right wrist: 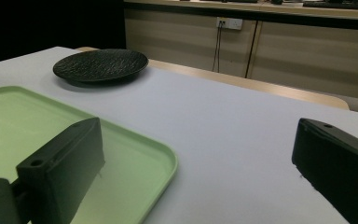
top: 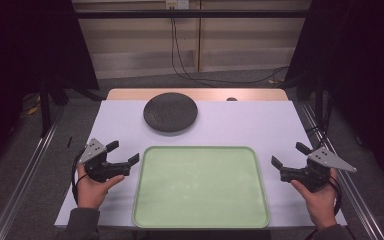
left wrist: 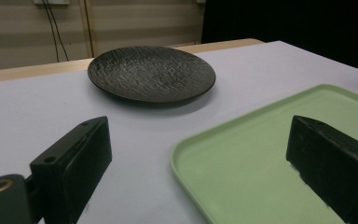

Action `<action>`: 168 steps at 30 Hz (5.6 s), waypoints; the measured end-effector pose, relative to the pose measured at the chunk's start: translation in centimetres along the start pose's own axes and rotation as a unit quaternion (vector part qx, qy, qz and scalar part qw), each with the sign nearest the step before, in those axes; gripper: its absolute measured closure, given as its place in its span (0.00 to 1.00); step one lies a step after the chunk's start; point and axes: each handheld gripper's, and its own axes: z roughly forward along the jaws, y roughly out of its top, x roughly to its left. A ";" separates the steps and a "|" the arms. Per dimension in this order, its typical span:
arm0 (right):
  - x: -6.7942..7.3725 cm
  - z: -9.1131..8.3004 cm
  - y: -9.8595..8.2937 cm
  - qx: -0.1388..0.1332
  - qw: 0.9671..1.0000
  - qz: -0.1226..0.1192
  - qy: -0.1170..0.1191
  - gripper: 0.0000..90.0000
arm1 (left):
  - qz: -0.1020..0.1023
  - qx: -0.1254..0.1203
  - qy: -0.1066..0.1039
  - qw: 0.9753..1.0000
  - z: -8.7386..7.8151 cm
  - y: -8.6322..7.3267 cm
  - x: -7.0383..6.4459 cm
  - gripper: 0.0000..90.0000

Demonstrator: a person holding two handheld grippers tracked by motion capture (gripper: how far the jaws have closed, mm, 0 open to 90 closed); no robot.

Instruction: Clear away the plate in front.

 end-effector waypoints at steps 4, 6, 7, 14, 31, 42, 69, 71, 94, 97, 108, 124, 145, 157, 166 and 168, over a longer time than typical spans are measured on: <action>0.2 0.0 0.0 -0.002 1.000 0.006 0.001 0.02 | -0.007 -0.003 0.000 1.000 0.4 0.1 0.1 0.07; 0.2 0.0 0.0 0.001 1.000 0.001 0.003 0.02 | -0.016 -0.004 0.000 1.000 0.6 0.3 0.2 0.08; 0.2 0.0 0.0 0.004 1.000 -0.003 0.005 0.02 | -0.017 -0.004 0.001 1.000 0.7 0.3 0.2 0.08; 0.5 0.3 -0.1 0.007 1.000 -0.008 0.014 0.02 | -0.042 -0.008 -0.006 0.999 1.9 0.8 0.6 0.08; 0.7 0.5 -0.2 0.001 1.000 -0.012 0.022 0.02 | -0.078 -0.001 0.011 0.997 5.7 1.7 3.3 0.09; 0.6 0.3 -0.2 -0.002 1.000 -0.012 0.028 0.02 | -0.101 0.014 0.022 0.995 8.7 2.5 4.6 0.11; 0.7 0.5 -0.3 0.002 0.999 -0.012 0.036 0.02 | -0.160 0.042 0.060 0.984 14.1 2.8 8.0 0.16; 0.8 0.5 -0.3 0.003 0.999 -0.012 0.036 0.02 | -0.164 0.044 0.062 0.983 14.4 2.7 8.1 0.16; 0.8 0.6 -0.2 -0.005 0.999 -0.013 0.036 0.03 | -0.185 0.054 0.085 0.978 17.0 2.7 9.6 0.28; 0.7 0.6 -0.3 -0.001 0.999 -0.012 0.037 0.03 | -0.191 0.059 0.095 0.975 17.4 2.8 9.7 0.31; 0.6 0.5 -0.2 -0.007 0.999 -0.012 0.035 0.04 | -0.222 0.054 0.105 0.968 17.8 2.0 10.2 0.40; 0.6 0.5 -0.2 -0.006 0.999 -0.013 0.037 0.05 | -0.271 0.057 0.083 0.957 18.6 1.3 10.3 0.71; 0.4 0.2 0.0 -0.017 0.999 -0.001 0.036 0.06 | -0.414 0.038 0.067 0.907 20.0 0.0 10.2 0.84; 0.0 0.1 0.0 -0.020 0.999 0.012 0.036 0.05 | -0.395 0.023 0.066 0.916 19.2 3.2 8.5 0.95; -0.1 0.0 0.0 -0.023 0.999 0.009 0.035 0.05 | -0.364 0.028 0.056 0.929 19.5 5.7 6.7 0.97; -0.1 0.0 0.0 -0.022 0.999 0.012 0.035 0.04 | -0.354 0.031 0.059 0.933 19.6 6.4 6.4 0.97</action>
